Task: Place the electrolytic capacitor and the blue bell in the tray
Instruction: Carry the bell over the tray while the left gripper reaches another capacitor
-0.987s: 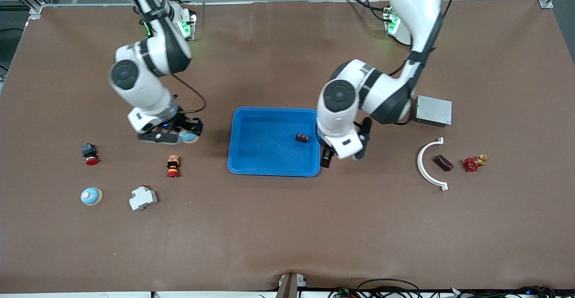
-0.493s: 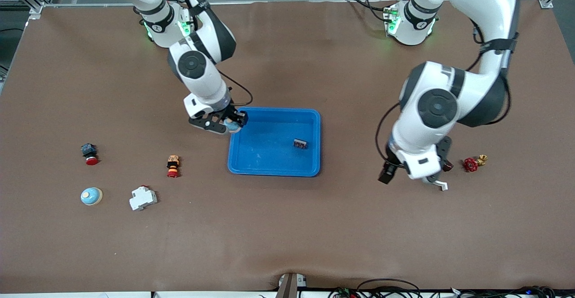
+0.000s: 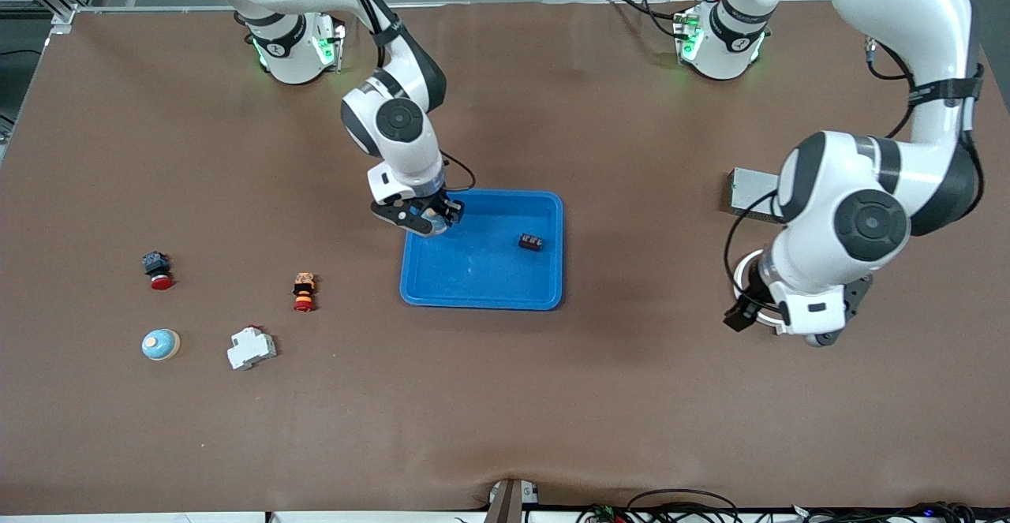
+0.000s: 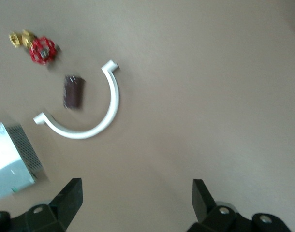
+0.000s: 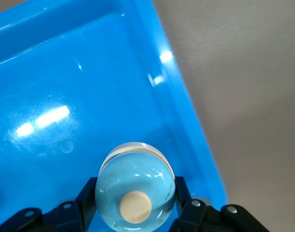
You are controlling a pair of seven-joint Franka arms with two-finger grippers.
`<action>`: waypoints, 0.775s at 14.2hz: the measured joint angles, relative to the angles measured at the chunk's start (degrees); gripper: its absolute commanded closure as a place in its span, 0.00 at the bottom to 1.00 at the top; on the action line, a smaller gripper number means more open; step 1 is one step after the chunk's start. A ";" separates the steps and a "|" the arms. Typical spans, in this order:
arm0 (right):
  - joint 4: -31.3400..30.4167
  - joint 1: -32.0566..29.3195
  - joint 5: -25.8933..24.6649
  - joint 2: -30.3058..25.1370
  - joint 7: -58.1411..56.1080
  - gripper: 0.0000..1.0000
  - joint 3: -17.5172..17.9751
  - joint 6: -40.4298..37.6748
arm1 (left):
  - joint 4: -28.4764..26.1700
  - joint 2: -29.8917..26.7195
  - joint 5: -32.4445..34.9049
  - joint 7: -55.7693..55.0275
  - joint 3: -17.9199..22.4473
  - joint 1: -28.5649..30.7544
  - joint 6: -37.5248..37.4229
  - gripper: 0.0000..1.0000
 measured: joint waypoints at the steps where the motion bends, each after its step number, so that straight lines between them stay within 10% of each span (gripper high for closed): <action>1: 1.66 0.55 -0.38 1.89 1.05 1.00 -0.02 0.05 | -0.46 0.03 0.00 1.99 0.02 1.54 0.00 0.00; 10: 6.10 1.29 -2.22 7.67 4.49 0.95 -0.52 2.42 | -2.80 5.80 0.14 6.65 0.02 9.16 4.47 0.00; 11: 6.11 1.30 -2.33 7.69 4.63 0.13 -0.52 2.42 | -4.05 6.08 0.25 7.32 0.03 9.69 5.81 0.00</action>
